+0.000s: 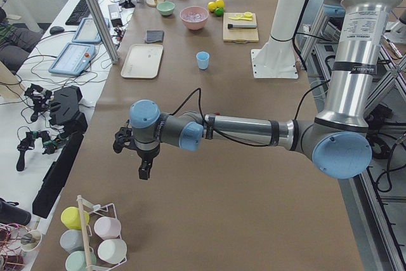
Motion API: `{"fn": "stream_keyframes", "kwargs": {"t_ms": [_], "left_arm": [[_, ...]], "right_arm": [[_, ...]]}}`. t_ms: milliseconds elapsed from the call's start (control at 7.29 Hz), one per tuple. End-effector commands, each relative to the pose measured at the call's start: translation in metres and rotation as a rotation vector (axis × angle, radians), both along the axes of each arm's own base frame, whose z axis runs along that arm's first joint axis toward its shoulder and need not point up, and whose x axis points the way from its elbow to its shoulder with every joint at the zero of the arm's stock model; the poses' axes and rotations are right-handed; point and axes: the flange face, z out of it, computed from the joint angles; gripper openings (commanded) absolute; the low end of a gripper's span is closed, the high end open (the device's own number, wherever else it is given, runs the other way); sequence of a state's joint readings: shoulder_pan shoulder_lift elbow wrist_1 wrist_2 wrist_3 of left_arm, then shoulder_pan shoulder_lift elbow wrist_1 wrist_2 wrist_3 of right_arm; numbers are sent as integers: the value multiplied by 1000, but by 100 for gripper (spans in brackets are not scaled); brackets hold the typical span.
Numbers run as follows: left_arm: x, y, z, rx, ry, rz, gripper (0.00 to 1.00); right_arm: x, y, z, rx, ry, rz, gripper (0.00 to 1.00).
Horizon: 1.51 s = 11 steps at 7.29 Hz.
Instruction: Put ice and strawberries in cup
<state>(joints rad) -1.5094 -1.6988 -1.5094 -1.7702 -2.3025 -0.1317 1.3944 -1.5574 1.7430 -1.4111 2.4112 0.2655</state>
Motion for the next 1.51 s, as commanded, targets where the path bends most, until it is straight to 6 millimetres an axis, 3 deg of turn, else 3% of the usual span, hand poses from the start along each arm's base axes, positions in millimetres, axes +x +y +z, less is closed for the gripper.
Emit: {"fn": "stream_keyframes", "kwargs": {"t_ms": [0, 137, 412, 824, 1373], "left_arm": [[0, 0, -1, 1, 0, 0, 98], [0, -1, -1, 2, 0, 0, 98], [0, -3, -4, 7, 0, 0, 98], [2, -4, -5, 7, 1, 2, 98], [3, -13, -5, 4, 1, 2, 98]], "right_arm": [[-43, -7, -43, 15, -6, -9, 99], [-61, -15, -59, 3, -20, -4, 99], [-117, -24, -91, -14, -8, 4, 100], [-179, -23, -129, -25, -35, -31, 99], [-244, 2, -109, -46, 37, -94, 88]]}}
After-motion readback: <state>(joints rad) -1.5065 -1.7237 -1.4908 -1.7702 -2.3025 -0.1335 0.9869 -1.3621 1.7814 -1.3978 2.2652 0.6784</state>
